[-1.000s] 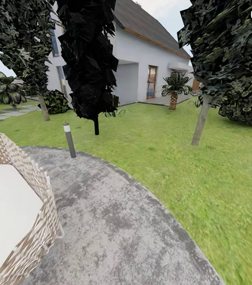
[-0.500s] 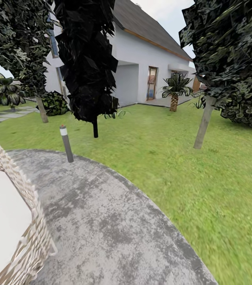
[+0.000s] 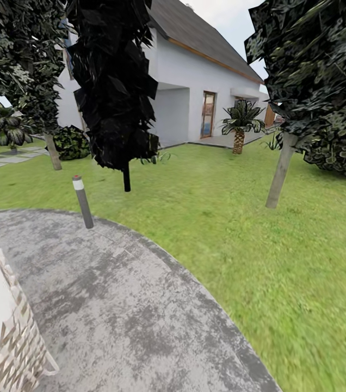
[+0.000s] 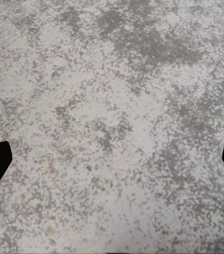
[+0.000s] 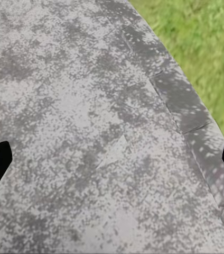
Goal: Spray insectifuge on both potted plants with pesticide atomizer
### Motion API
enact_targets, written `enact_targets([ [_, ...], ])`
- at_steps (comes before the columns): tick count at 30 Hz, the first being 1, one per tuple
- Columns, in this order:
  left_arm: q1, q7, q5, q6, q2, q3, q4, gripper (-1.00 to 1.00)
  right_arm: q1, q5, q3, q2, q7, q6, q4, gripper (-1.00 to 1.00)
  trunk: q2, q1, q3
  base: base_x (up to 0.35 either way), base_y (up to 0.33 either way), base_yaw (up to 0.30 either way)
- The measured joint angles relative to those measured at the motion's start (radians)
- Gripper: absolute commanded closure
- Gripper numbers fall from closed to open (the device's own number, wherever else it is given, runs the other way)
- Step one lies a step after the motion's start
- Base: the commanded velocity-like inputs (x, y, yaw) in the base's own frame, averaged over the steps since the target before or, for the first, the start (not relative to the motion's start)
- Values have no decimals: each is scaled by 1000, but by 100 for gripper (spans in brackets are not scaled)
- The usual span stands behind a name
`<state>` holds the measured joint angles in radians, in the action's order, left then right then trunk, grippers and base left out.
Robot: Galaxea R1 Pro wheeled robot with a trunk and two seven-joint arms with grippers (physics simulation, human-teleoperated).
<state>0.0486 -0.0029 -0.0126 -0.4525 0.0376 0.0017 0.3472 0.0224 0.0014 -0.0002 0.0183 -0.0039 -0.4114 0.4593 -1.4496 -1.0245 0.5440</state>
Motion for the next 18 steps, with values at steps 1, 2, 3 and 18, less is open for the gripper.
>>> enact_targets([
  [1, 0, 0, 0, 0, -1, 0, 0, -100, 0, 0, 0, 1, 0, 0, 0, -100, 0, 0, 0, 298, -170, 0],
  [2, 0, 0, -1, 0, -2, 0, 1, -100, 0, 1, 0, 4, -1, -1, -1, -100, 0, 0, 0, 299, -170, 0],
  [3, 0, 0, -2, 0, -3, 1, 3, -100, 0, 0, -1, 13, 0, 0, -1, -100, 0, 0, 0, 300, -169, 0],
  [18, 13, -4, 10, 3, -1, -6, -9, -100, 0, -5, 2, 52, 0, 2, -53, -100, 0, 0, 0, 317, -116, 0],
])
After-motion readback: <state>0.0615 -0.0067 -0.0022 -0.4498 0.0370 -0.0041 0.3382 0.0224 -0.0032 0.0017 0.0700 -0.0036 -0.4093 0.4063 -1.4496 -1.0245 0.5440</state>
